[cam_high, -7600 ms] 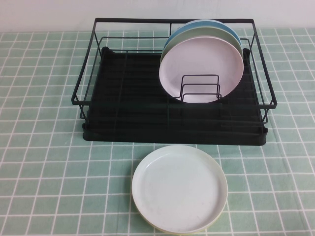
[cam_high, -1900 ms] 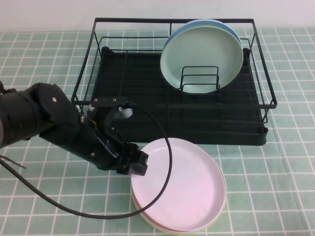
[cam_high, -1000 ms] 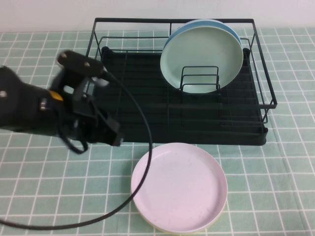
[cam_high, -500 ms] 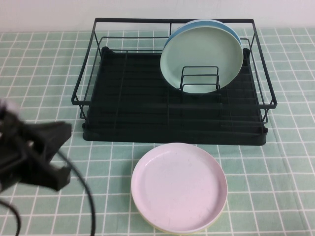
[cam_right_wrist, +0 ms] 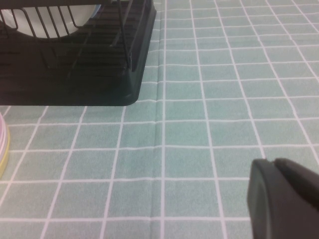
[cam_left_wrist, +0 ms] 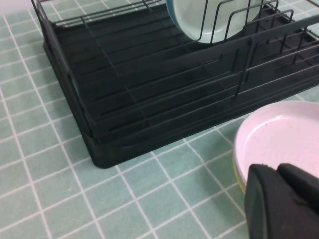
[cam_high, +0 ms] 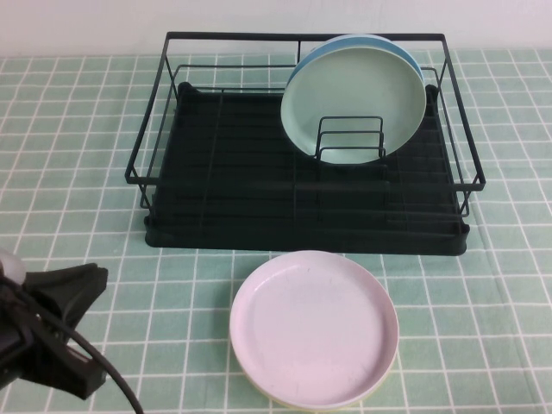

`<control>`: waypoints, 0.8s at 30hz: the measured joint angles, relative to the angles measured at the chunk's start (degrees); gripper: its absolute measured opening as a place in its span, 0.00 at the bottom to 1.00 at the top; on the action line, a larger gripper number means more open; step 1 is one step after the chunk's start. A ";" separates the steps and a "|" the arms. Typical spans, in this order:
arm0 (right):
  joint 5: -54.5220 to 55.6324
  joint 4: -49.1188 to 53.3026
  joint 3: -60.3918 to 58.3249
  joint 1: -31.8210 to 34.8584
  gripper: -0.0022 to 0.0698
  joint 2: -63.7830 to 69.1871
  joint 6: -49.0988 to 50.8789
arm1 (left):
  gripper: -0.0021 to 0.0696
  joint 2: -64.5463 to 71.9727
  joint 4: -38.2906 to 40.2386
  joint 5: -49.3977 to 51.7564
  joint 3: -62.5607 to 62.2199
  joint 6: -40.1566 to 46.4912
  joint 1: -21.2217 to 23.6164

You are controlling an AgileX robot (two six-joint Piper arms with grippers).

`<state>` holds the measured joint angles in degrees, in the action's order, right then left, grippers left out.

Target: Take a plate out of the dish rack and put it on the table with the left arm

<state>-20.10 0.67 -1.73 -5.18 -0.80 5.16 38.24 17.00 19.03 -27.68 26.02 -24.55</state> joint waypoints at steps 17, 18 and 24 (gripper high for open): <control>0.00 0.00 0.00 0.00 0.00 0.00 0.00 | 0.03 -19.23 -6.02 -25.30 27.04 -13.24 7.77; 0.00 0.00 0.00 0.00 0.00 0.00 0.00 | 0.03 -21.34 -6.02 -24.12 27.98 -13.88 9.12; 0.00 0.00 0.00 0.00 0.00 0.00 0.00 | 0.03 -34.35 -10.69 -9.70 29.10 -15.51 18.58</control>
<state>-20.10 0.67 -1.73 -5.18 -0.80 5.16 3.89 6.31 9.33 1.41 10.51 -5.97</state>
